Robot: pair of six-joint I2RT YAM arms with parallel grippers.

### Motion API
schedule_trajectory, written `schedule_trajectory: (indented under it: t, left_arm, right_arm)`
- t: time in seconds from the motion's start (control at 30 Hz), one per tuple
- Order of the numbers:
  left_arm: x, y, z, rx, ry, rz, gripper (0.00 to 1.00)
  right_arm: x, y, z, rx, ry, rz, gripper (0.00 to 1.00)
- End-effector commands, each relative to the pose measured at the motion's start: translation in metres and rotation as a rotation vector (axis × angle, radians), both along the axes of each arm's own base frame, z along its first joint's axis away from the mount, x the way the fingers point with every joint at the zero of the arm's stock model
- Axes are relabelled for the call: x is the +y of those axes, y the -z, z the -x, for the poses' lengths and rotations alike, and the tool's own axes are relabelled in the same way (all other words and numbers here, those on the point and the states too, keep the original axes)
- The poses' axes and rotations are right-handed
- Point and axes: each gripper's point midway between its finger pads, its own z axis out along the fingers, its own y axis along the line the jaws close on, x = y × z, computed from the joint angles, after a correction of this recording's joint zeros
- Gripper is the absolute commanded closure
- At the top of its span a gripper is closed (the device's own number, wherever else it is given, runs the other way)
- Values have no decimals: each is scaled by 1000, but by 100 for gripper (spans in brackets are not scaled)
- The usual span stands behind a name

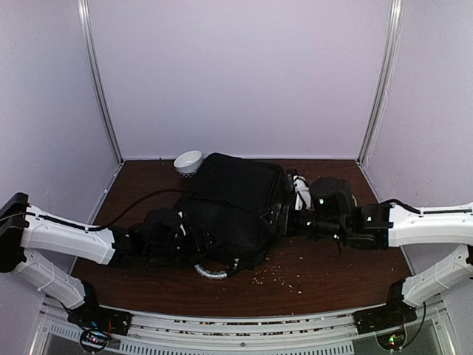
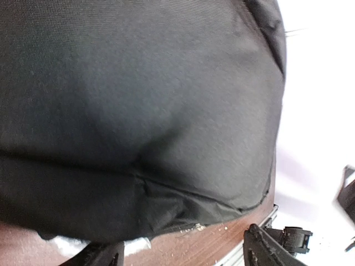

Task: Pack the student bag
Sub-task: Zip the student bag at the center of the board.

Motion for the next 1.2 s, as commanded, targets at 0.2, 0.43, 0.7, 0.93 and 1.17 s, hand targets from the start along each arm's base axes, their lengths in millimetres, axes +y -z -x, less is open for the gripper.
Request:
schedule_trajectory:
  t: [0.2, 0.43, 0.7, 0.93, 1.17]
  left_arm:
    - [17, 12, 6, -2, -28, -37, 25]
    - [19, 11, 5, -11, -34, -39, 27]
    - [24, 14, 7, -8, -41, -46, 27]
    - [31, 14, 7, -9, -60, -47, 27]
    - [32, 18, 8, 1, -70, -37, 28]
  right_arm:
    - [44, 83, 90, 139, -139, 10, 43]
    - [64, 107, 92, 192, -138, -79, 45]
    - [82, 132, 82, 262, -60, -169, 45]
    - [83, 148, 74, 273, -13, -173, 49]
    - [76, 149, 59, 267, 38, -175, 54]
